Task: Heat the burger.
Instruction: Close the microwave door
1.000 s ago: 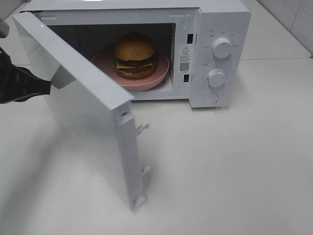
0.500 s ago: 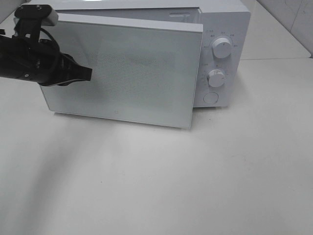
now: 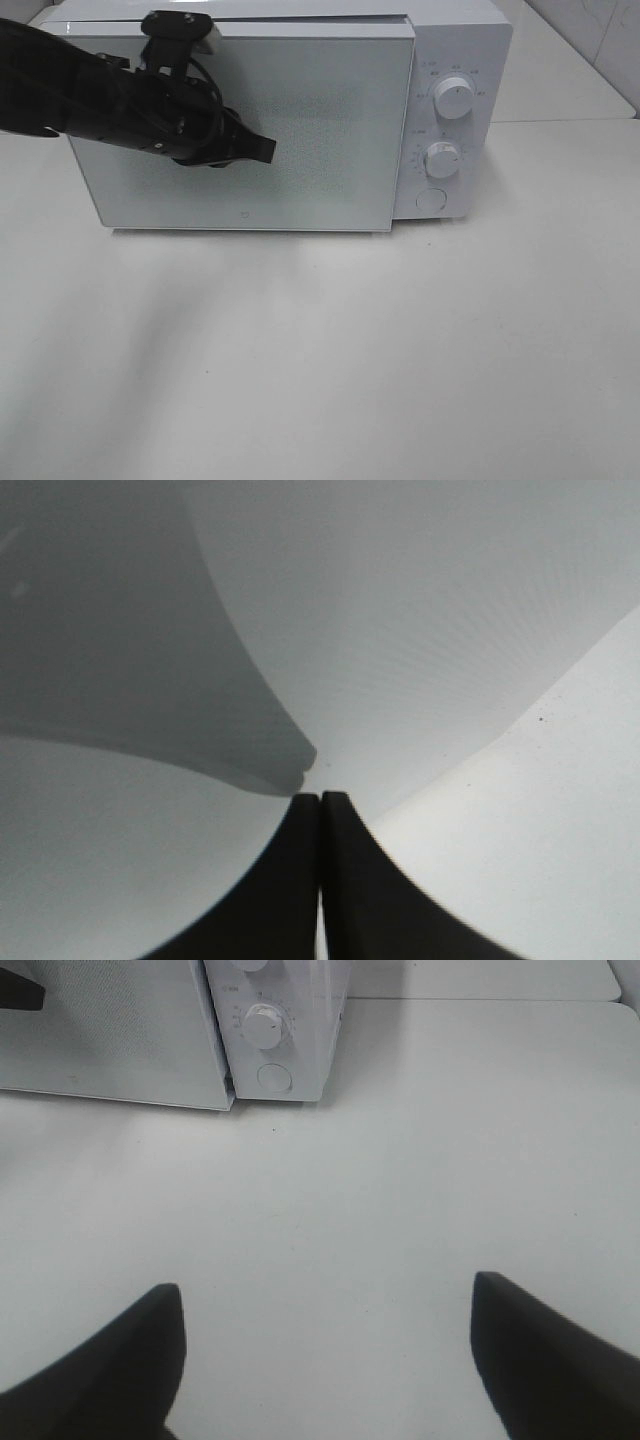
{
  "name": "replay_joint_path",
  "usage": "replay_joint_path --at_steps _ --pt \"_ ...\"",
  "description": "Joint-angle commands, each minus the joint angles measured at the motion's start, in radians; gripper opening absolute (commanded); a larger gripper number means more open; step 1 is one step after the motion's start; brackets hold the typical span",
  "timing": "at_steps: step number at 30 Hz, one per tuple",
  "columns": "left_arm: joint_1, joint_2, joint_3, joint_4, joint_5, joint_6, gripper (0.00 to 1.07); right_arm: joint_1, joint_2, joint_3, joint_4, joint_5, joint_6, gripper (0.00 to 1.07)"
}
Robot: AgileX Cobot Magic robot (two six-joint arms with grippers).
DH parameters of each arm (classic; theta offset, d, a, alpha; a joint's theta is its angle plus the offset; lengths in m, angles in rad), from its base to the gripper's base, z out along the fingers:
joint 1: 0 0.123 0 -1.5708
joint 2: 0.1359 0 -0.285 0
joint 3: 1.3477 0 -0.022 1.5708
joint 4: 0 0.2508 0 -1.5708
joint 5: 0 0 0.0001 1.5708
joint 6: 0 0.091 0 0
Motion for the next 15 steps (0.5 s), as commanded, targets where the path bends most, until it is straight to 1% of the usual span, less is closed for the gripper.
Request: replay_joint_path --at_steps 1,3,6,8,9,10,11,12,14,15 --pt "-0.01 0.015 -0.037 -0.02 -0.054 0.001 0.0 -0.003 -0.023 0.003 0.011 -0.017 -0.015 0.74" --pt "-0.035 0.062 -0.106 -0.02 -0.056 0.0 0.0 -0.003 -0.023 0.003 0.01 -0.017 -0.013 0.74" --pt "-0.041 0.075 -0.126 -0.02 -0.057 0.0 0.0 -0.003 -0.023 0.003 0.01 -0.017 -0.013 0.74" --pt "-0.066 0.123 -0.205 -0.02 -0.057 0.0 0.0 -0.003 -0.023 0.003 0.01 -0.017 -0.013 0.74" --pt "-0.066 0.123 -0.205 -0.02 -0.057 0.0 0.0 -0.003 -0.023 0.003 0.01 -0.017 -0.013 0.74" --pt "-0.072 0.136 -0.226 -0.02 -0.057 0.0 0.0 -0.003 -0.023 0.003 0.01 -0.017 -0.013 0.74" --pt "-0.084 0.162 -0.267 -0.02 -0.057 -0.001 0.0 -0.003 -0.023 0.003 0.01 -0.017 -0.013 0.74" --pt "-0.084 0.162 -0.267 -0.02 -0.057 -0.001 0.0 -0.003 -0.023 0.003 0.01 -0.017 -0.013 0.74" --pt "-0.095 0.191 -0.313 -0.02 -0.057 -0.007 0.0 -0.003 -0.023 0.003 0.01 -0.017 -0.013 0.74" --pt "-0.095 0.191 -0.313 -0.02 -0.057 -0.007 0.0 -0.003 -0.023 0.003 0.01 -0.017 -0.013 0.74"
